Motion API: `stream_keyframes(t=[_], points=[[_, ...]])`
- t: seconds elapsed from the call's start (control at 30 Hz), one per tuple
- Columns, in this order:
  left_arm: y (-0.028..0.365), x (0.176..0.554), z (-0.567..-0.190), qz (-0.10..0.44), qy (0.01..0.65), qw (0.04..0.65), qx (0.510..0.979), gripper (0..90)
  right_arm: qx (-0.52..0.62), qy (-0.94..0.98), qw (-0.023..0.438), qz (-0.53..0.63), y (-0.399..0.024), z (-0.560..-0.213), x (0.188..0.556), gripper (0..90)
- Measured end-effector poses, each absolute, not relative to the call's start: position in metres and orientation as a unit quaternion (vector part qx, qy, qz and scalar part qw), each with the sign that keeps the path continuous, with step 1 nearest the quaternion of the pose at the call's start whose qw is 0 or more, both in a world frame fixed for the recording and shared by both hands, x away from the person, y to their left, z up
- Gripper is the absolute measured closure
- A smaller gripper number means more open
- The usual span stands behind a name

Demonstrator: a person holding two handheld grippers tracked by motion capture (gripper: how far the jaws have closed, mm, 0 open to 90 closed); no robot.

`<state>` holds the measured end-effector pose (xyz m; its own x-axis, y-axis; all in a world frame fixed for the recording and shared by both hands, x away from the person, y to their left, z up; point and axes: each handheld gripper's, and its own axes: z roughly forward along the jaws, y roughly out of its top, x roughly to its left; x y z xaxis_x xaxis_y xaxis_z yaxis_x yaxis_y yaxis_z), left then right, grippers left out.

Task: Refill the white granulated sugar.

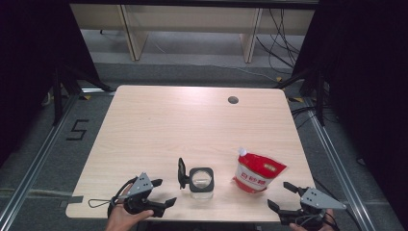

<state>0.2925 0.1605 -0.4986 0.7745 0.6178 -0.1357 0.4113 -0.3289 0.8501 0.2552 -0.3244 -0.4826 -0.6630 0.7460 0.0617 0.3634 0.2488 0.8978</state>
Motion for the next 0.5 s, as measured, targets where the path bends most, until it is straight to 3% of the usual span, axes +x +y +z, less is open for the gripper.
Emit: stream_keyframes(t=[0.5], points=[[0.161,0.293,-0.501,0.108,0.324,0.481,0.807,16.3,0.283,0.786,0.191,0.515,-0.321,-0.49,0.305,18.1]])
